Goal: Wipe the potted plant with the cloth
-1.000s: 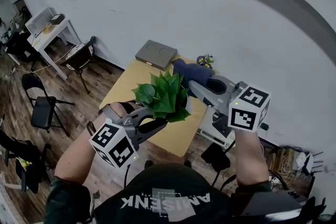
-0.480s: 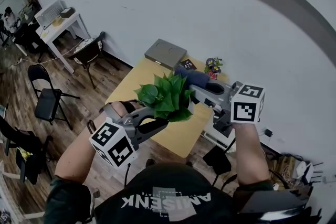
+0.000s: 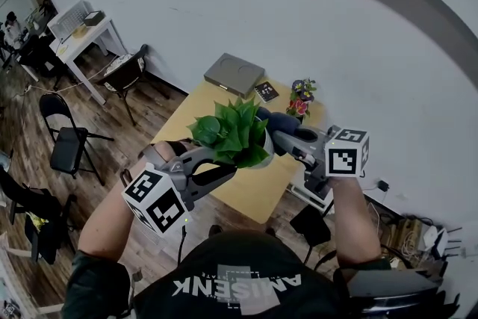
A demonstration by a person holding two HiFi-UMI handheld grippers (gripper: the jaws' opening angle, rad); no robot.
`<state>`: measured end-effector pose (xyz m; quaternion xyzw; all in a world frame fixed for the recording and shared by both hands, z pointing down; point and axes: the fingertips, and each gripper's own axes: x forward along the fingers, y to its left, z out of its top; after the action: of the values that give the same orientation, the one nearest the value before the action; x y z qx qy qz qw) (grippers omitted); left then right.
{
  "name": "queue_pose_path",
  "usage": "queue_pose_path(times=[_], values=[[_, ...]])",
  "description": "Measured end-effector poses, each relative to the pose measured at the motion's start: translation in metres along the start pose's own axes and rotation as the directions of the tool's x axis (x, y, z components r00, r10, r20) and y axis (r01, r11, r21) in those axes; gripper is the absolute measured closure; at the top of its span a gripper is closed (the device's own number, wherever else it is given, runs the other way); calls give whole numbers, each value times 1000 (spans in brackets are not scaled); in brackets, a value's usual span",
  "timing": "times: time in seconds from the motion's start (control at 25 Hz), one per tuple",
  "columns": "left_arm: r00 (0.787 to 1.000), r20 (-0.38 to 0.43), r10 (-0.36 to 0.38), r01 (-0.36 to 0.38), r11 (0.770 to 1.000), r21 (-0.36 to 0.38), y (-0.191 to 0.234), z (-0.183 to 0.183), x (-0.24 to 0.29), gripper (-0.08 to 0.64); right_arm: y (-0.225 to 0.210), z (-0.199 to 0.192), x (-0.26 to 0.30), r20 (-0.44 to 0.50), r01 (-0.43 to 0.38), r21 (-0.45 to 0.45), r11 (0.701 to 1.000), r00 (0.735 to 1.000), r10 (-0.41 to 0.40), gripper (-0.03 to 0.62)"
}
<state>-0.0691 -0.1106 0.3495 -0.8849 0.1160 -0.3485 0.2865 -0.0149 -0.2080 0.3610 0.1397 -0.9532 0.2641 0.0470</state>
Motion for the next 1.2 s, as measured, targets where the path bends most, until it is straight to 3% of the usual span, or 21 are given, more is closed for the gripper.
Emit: queue_pose_path(times=[0.56, 0.76, 0.96, 1.2], values=[[1000, 25, -7, 8, 1000, -30, 10, -5, 10, 548, -19, -61, -31, -35, 82, 110, 991, 996, -78, 565], [994, 89, -62, 68, 996, -63, 3, 7, 4, 548, -16, -43, -48, 15, 112, 71, 991, 993, -113, 565], [980, 159, -119, 133, 988, -80, -6, 28, -1, 548, -5, -1, -54, 71, 68, -14, 998, 995, -67, 565], [973, 183, -140, 159, 983, -95, -12, 39, -10, 548, 12, 8, -27, 16, -68, -25, 997, 998, 68, 565]])
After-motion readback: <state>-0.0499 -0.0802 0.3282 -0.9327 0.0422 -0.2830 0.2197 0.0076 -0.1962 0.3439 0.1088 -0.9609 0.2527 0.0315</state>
